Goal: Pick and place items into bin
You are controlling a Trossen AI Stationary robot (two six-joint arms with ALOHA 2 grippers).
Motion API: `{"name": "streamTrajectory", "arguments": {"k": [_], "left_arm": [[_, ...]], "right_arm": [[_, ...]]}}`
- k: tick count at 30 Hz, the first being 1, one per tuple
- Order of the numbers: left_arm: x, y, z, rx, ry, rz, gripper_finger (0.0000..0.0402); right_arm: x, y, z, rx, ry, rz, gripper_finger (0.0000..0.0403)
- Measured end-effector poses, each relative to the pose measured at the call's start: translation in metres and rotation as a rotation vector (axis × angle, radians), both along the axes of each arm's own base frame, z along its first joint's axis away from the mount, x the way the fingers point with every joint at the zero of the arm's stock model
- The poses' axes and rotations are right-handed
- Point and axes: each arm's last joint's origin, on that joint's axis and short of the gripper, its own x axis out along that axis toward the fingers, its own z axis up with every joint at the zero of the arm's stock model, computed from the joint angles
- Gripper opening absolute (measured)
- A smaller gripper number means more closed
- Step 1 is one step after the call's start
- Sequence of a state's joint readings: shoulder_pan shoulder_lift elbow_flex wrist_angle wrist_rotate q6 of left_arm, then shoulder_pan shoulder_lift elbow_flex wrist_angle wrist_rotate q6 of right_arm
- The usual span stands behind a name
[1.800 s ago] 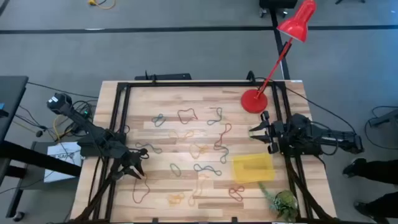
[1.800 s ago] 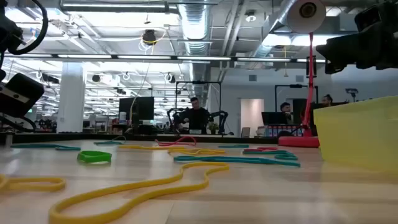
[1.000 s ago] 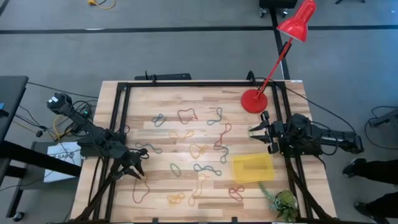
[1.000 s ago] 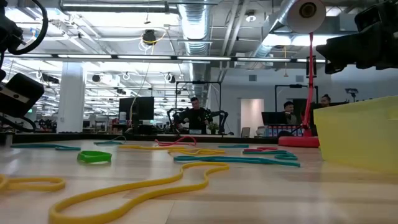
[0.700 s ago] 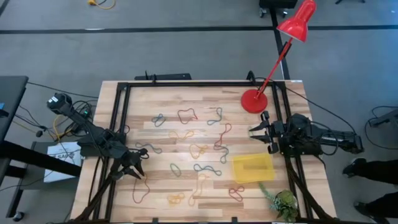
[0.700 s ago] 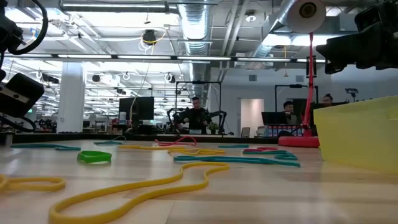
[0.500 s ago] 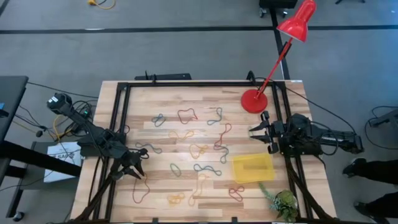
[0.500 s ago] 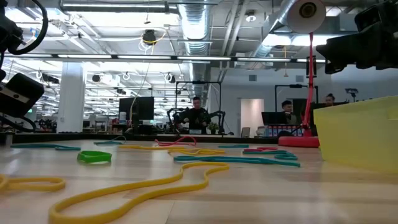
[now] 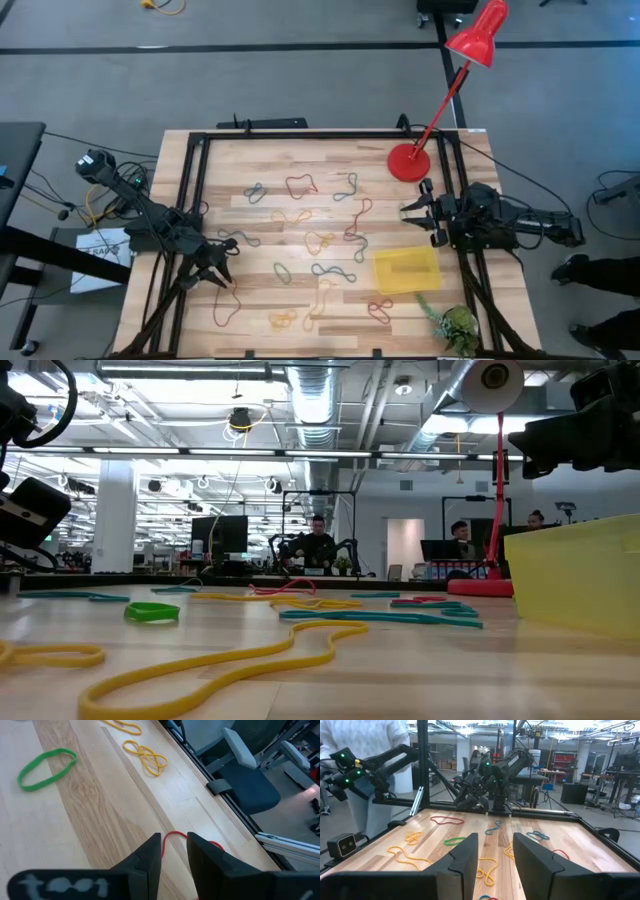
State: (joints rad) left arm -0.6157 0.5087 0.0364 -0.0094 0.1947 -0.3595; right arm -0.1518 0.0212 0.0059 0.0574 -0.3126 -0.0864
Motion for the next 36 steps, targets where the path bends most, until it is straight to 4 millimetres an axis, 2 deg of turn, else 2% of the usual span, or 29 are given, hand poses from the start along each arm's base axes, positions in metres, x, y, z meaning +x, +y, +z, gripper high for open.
{"name": "streamTrajectory", "arguments": {"k": [10, 14, 19, 24, 27, 29, 32, 36], "left_arm": [[0.001, 0.000, 0.002, 0.001, -0.027, 0.017, 0.0082], [0.003, 0.001, 0.002, 0.067, -0.095, 0.045, 0.0082], [0.004, 0.006, -0.002, 0.192, -0.114, 0.176, 0.0082], [0.005, 0.007, -0.002, 0.211, -0.122, 0.209, 0.0082], [0.010, 0.013, 0.001, 0.260, -0.186, 0.414, 0.0082], [0.014, 0.018, 0.008, 0.248, -0.256, 0.567, 0.0082], [0.024, 0.024, 0.033, 0.186, -0.352, 0.749, 0.0082], [0.036, 0.035, 0.081, 0.267, -0.436, 0.767, 0.0082]], "right_arm": [[0.000, 0.000, 0.000, 0.000, 0.000, 0.000, 0.0118], [0.000, 0.000, 0.000, 0.000, 0.000, 0.000, 0.0118], [0.000, 0.000, 0.000, 0.000, 0.000, 0.000, 0.0118], [0.000, 0.000, 0.000, 0.000, 0.000, 0.000, 0.0118], [0.000, 0.000, 0.000, 0.000, 0.000, 0.000, 0.0118], [0.000, 0.000, 0.000, 0.000, 0.000, 0.000, 0.0118], [0.000, 0.000, 0.000, 0.000, 0.000, 0.000, 0.0118], [0.000, 0.000, 0.000, 0.000, 0.000, 0.000, 0.0118]]}}
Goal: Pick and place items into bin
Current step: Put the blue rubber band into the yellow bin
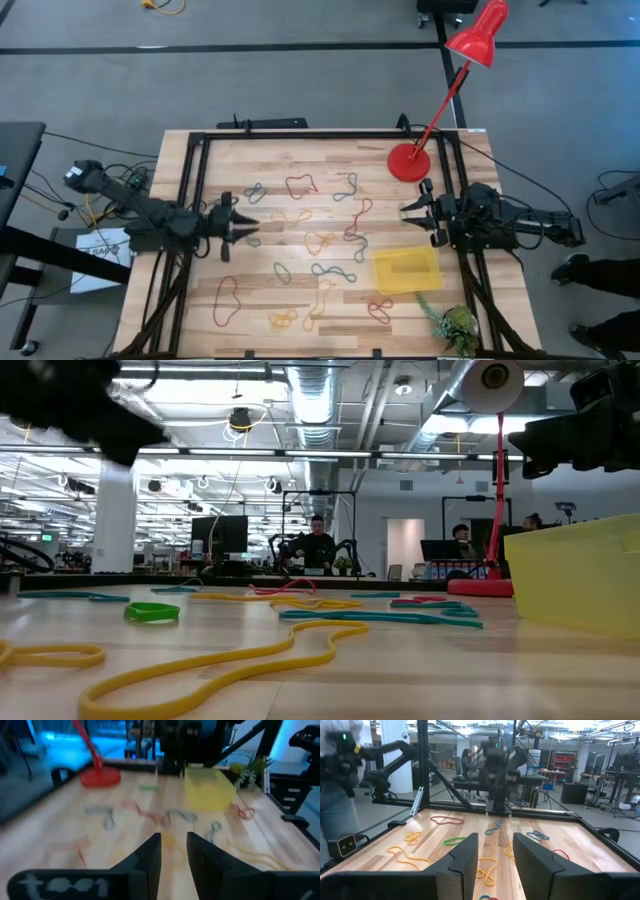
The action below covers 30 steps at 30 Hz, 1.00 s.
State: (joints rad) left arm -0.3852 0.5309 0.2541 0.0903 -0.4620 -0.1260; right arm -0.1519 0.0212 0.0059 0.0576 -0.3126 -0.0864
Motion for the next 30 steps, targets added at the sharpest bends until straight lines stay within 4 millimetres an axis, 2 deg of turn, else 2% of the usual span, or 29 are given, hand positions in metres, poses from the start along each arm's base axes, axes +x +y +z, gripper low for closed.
{"name": "streamTrajectory", "arguments": {"k": [4, 9, 16, 19, 21, 25, 30], "left_arm": [[0.009, 0.016, 0.050, 0.204, 0.082, 0.068, 0.0082], [0.021, 0.042, 0.092, 0.395, 0.236, 0.196, 0.0082], [0.026, 0.074, 0.181, 0.457, 0.124, 0.407, 0.0082], [0.014, 0.079, 0.223, 0.414, 0.035, 0.458, 0.0082], [0.004, 0.080, 0.244, 0.379, -0.009, 0.463, 0.0082], [-0.009, 0.077, 0.265, 0.285, -0.072, 0.404, 0.0082], [-0.013, 0.076, 0.267, 0.202, -0.107, 0.380, 0.0082]], "right_arm": [[0.000, 0.000, 0.000, 0.000, 0.001, 0.000, 0.0118], [0.000, 0.000, 0.000, 0.000, 0.000, 0.000, 0.0118], [0.000, 0.000, 0.000, 0.000, 0.000, 0.000, 0.0118], [0.000, 0.000, 0.000, 0.000, 0.000, 0.000, 0.0118], [0.000, 0.000, 0.000, 0.000, 0.000, 0.000, 0.0118], [0.000, 0.000, 0.000, -0.008, -0.001, -0.001, 0.0118], [0.000, -0.001, 0.000, -0.059, -0.008, -0.027, 0.0118]]}}
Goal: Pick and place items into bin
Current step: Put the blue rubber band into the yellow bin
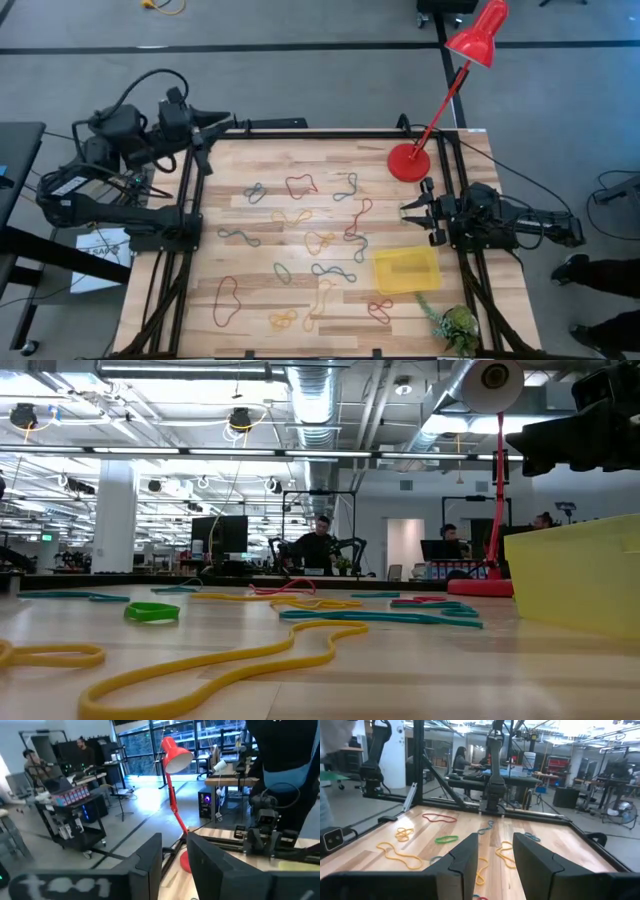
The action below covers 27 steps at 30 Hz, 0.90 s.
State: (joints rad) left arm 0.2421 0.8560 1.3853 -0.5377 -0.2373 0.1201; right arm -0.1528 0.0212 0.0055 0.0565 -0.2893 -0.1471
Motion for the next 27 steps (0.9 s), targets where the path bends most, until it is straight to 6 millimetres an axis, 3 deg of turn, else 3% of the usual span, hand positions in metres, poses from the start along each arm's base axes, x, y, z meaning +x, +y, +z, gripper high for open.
{"name": "streamTrajectory", "arguments": {"k": [5, 10, 13, 16, 19, 23, 27], "left_arm": [[0.003, 0.002, -0.009, -0.181, -0.003, 0.053, 0.0082], [0.017, 0.007, -0.016, -0.358, -0.042, 0.125, 0.0082], [0.030, 0.011, -0.021, -0.390, -0.017, 0.159, 0.0082], [0.049, 0.015, -0.028, -0.428, 0.007, 0.158, 0.0082], [0.065, 0.019, -0.033, -0.433, 0.030, 0.138, 0.0082], [0.070, 0.024, -0.016, -0.392, 0.005, 0.144, 0.0082], [0.054, 0.028, 0.014, -0.377, -0.014, 0.169, 0.0082]], "right_arm": [[0.000, 0.000, 0.002, 0.000, -0.019, -0.002, 0.0118], [-0.003, -0.002, 0.022, 0.057, -0.219, -0.061, 0.0118], [-0.006, -0.004, 0.029, 0.229, -0.277, -0.092, 0.0118], [-0.006, -0.007, 0.036, 0.454, -0.218, -0.158, 0.0118], [-0.001, -0.008, 0.049, 0.535, -0.146, -0.182, 0.0118], [0.011, -0.010, 0.092, 0.528, -0.122, -0.187, 0.0118], [0.038, -0.014, 0.138, 0.525, 0.052, -0.202, 0.0118]]}}
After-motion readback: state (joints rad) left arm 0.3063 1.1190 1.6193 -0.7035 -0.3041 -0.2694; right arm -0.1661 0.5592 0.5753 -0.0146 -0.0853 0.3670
